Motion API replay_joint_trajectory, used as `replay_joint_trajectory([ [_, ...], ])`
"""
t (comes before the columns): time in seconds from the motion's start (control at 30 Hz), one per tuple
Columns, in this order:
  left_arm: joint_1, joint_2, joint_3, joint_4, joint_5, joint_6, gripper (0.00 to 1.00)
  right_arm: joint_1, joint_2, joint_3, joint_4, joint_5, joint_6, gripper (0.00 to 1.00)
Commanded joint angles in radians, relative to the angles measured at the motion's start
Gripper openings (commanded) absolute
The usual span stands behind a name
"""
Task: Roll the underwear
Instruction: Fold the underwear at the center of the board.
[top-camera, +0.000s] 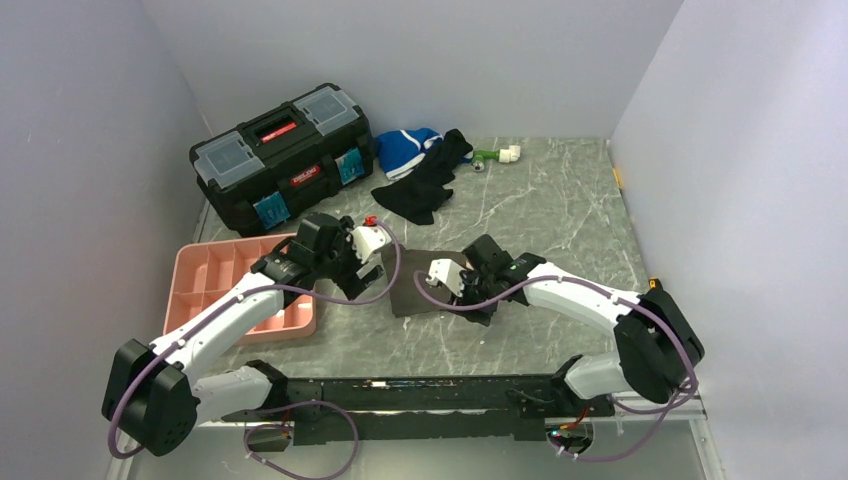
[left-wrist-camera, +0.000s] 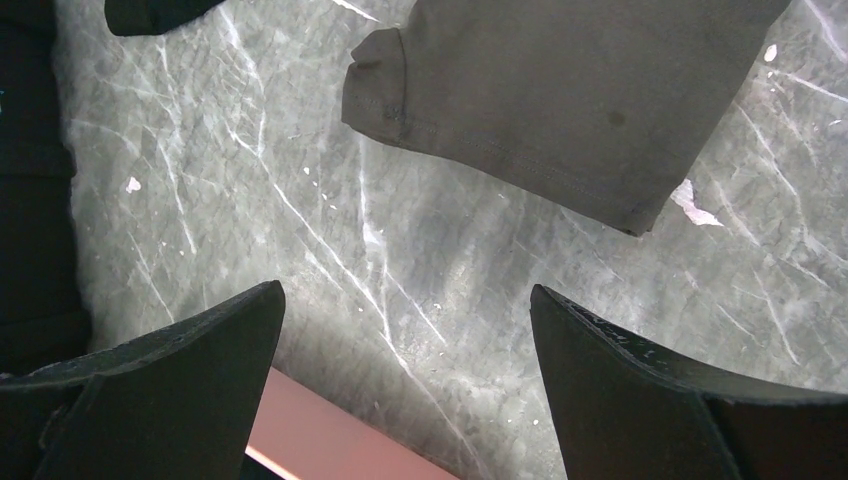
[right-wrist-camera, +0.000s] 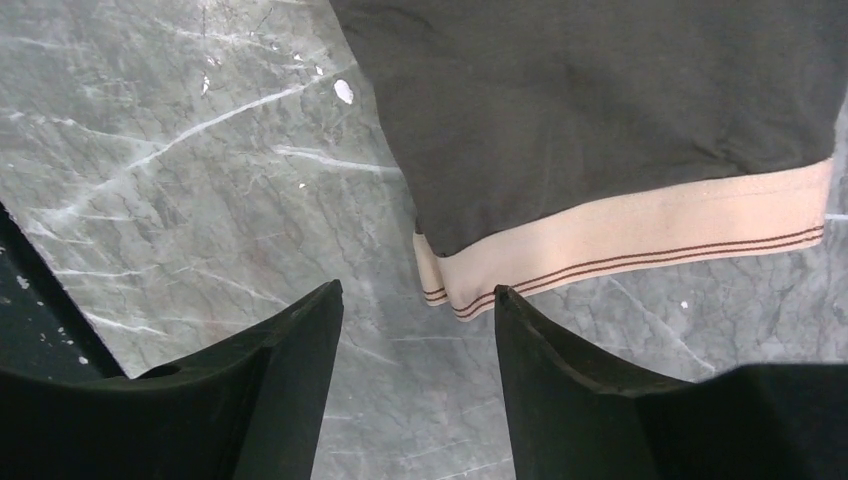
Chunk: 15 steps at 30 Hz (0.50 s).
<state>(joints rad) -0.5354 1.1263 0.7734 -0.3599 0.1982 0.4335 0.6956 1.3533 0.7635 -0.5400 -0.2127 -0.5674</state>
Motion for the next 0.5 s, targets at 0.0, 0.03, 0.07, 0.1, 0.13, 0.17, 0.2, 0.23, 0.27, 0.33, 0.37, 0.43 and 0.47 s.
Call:
replay_joint_trajectory([
  [0.0,-0.003,-0.015,-0.004,0.004,-0.020,0.019,0.99,0.033,0.019,-0.006,0.016,0.055,-0.019,0.59],
  [0.03,-0.002,-0.013,-0.005,0.004,-0.019,0.019,0.99,0.039,0.029,-0.007,0.017,0.060,-0.019,0.58],
  [0.07,-0.002,-0.012,-0.005,0.004,-0.019,0.019,0.99,0.043,0.038,-0.006,0.019,0.067,-0.017,0.57],
  [0.1,-0.002,-0.011,-0.004,0.003,-0.017,0.019,0.99,0.046,0.045,-0.006,0.021,0.074,-0.017,0.57],
  [0.13,-0.002,-0.010,-0.004,0.003,-0.017,0.019,1.00,0.048,0.052,-0.007,0.026,0.080,-0.016,0.56],
  [0.17,-0.002,-0.010,-0.003,0.004,-0.018,0.019,1.00,0.049,0.056,-0.008,0.029,0.089,-0.019,0.55],
  [0.2,-0.003,-0.010,-0.003,0.004,-0.016,0.017,0.99,0.049,0.062,-0.008,0.032,0.097,-0.021,0.55],
  [0.23,-0.002,-0.011,-0.004,0.004,-0.014,0.017,0.99,0.050,0.065,-0.006,0.034,0.103,-0.022,0.54],
  [0.27,-0.002,-0.012,-0.004,0.004,-0.015,0.019,0.99,0.051,0.067,-0.005,0.035,0.108,-0.023,0.53],
  [0.33,-0.002,-0.013,-0.005,0.003,-0.016,0.020,0.99,0.051,0.071,-0.003,0.038,0.113,-0.023,0.51],
  [0.37,-0.002,-0.014,-0.006,0.003,-0.017,0.022,0.99,0.052,0.073,-0.004,0.040,0.115,-0.026,0.51],
  [0.43,-0.002,-0.015,-0.008,0.003,-0.020,0.024,0.99,0.051,0.079,-0.003,0.038,0.118,-0.028,0.51],
  [0.47,-0.002,-0.016,-0.009,0.003,-0.019,0.025,0.99,0.050,0.080,-0.003,0.038,0.120,-0.030,0.51],
])
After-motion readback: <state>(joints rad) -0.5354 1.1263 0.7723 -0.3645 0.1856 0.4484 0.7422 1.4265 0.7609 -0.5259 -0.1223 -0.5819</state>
